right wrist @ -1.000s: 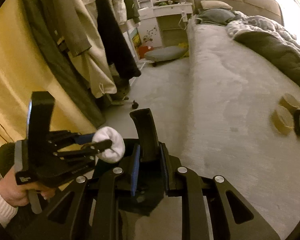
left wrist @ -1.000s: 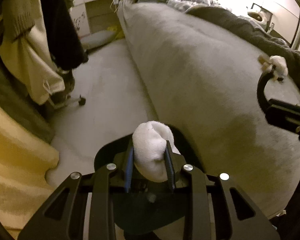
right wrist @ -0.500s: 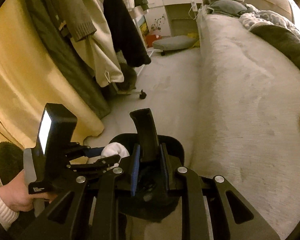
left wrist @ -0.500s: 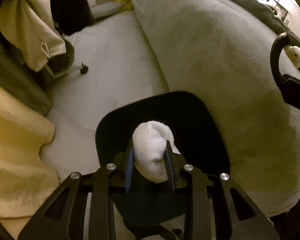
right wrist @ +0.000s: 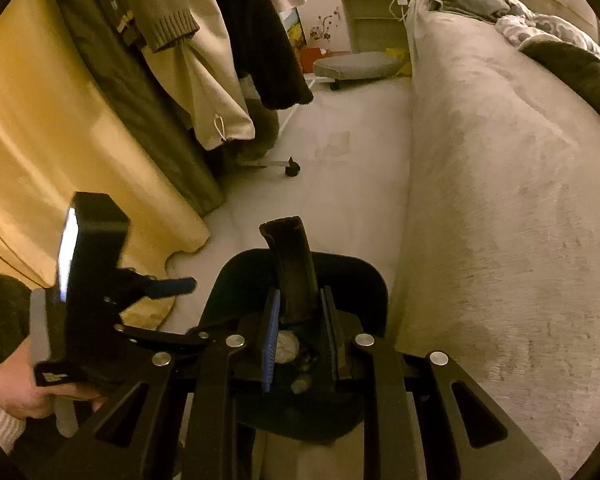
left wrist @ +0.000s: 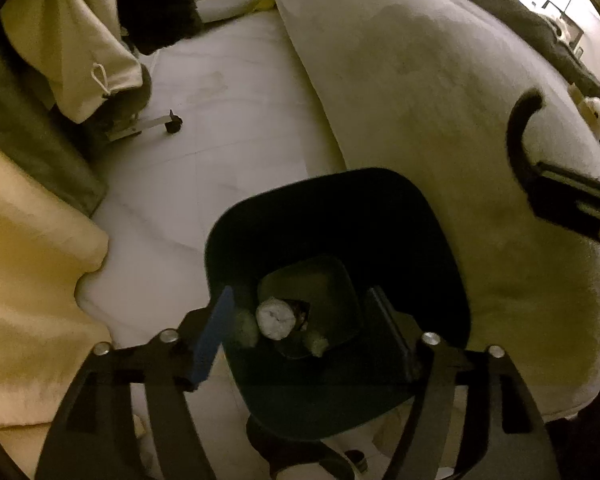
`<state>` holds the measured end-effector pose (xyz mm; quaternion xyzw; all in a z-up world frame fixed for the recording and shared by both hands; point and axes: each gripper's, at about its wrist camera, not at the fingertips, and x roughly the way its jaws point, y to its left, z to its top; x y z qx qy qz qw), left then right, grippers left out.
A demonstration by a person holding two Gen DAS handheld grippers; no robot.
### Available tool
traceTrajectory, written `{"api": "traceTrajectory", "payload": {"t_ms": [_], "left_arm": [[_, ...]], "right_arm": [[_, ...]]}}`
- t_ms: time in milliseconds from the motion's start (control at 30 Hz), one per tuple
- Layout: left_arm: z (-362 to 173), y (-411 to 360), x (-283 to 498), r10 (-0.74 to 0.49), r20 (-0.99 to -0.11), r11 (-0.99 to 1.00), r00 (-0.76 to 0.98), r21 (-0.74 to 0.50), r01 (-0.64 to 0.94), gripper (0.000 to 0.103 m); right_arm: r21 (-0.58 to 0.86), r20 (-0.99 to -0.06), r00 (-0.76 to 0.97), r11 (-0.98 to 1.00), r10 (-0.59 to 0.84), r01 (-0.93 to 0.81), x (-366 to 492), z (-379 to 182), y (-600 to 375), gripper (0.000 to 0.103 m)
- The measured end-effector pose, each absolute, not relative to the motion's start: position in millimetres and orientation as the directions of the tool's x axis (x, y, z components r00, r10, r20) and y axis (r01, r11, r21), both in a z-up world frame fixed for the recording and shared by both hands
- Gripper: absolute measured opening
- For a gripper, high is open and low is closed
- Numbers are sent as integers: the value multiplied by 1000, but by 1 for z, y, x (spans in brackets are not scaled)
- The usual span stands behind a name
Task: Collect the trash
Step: 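Open both grippers over the black bin to drop the tissues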
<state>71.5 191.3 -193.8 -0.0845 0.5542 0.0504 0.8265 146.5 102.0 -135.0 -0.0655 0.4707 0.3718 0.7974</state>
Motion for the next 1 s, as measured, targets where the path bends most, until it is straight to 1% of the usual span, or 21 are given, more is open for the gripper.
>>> {"api": "traceTrajectory", "payload": {"t_ms": [267, 467, 533, 633, 1000], "left_arm": [[-179, 210, 58, -23, -908, 968, 419, -125, -216, 74], [-161, 219, 46, 41, -884, 965, 465, -86, -249, 75], [-158, 223, 44, 39, -877, 962, 479, -96, -254, 75], [-152, 227, 43, 27, -869, 962, 495, -112, -250, 75], [-133, 223, 39, 43, -840, 969, 541, -97, -228, 75]], "right_arm": [[221, -833, 250, 710, 495, -669, 144, -149, 118, 20], [226, -859, 205, 707, 469, -670, 144, -166, 131, 20], [227, -868, 190, 707, 458, -670, 143, -173, 135, 20], [221, -881, 172, 705, 441, -674, 142, -182, 141, 20], [199, -927, 102, 704, 361, -682, 139, -218, 150, 20]]}}
